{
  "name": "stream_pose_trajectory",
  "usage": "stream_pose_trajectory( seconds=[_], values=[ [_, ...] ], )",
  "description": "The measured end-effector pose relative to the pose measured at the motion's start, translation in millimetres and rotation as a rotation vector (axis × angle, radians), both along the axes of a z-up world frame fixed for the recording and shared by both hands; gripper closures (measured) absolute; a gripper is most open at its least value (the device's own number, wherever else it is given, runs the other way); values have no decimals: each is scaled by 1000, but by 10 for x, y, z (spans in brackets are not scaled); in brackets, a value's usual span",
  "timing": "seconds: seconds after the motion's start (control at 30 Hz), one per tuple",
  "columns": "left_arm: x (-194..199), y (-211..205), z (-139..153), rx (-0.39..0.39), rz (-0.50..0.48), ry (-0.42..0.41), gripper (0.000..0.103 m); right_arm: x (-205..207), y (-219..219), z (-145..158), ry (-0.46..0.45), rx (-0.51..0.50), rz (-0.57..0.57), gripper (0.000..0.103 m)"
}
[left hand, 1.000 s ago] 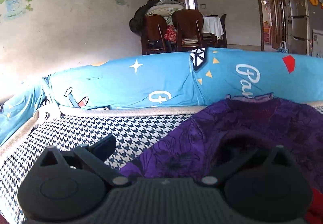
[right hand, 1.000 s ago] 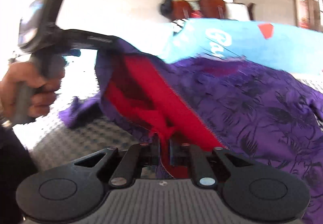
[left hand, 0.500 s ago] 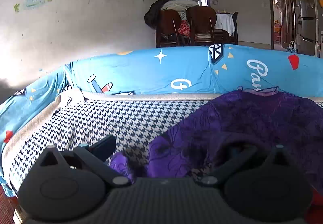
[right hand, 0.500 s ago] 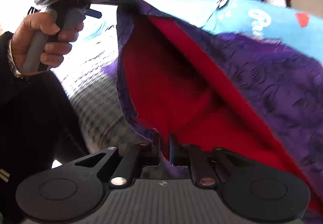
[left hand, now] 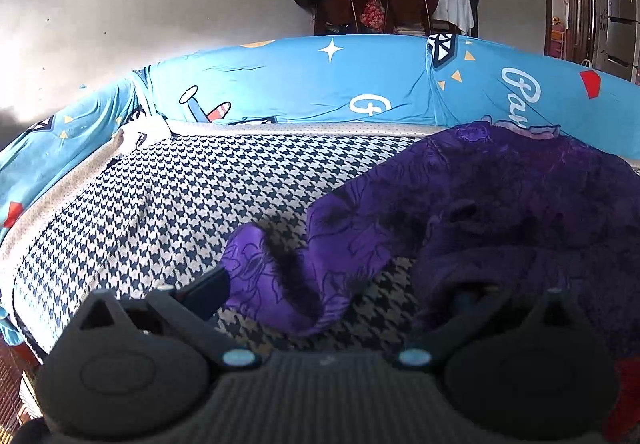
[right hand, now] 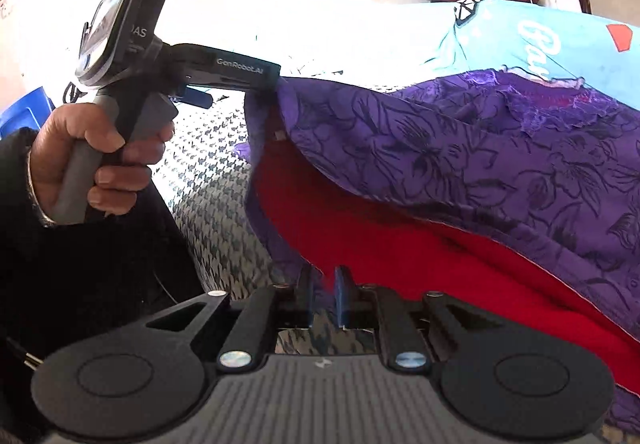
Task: Fold clothes
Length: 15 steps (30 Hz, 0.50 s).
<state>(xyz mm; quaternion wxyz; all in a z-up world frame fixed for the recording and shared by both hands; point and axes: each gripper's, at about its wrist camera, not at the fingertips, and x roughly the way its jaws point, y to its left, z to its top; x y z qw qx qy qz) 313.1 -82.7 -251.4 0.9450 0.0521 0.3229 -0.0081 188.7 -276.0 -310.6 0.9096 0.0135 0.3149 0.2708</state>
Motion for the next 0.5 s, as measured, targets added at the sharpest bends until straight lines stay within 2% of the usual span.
stream_pose_trajectory(
  seconds=[0.07,0.17,0.37,0.5],
  values=[
    [-6,4,-32,-3,-5,7,0,28,41,12,-7,-4,-2,80],
    [1,18,-75,-6,-2,17,0,96,217,3,-17,-2,27,61],
    [11,60,-81,-36,-13,19,0,261,638,-17,-38,-8,89,60],
    [-4,98,-65,-52,-23,12,0,409,865,-35,-53,-36,74,60]
  ],
)
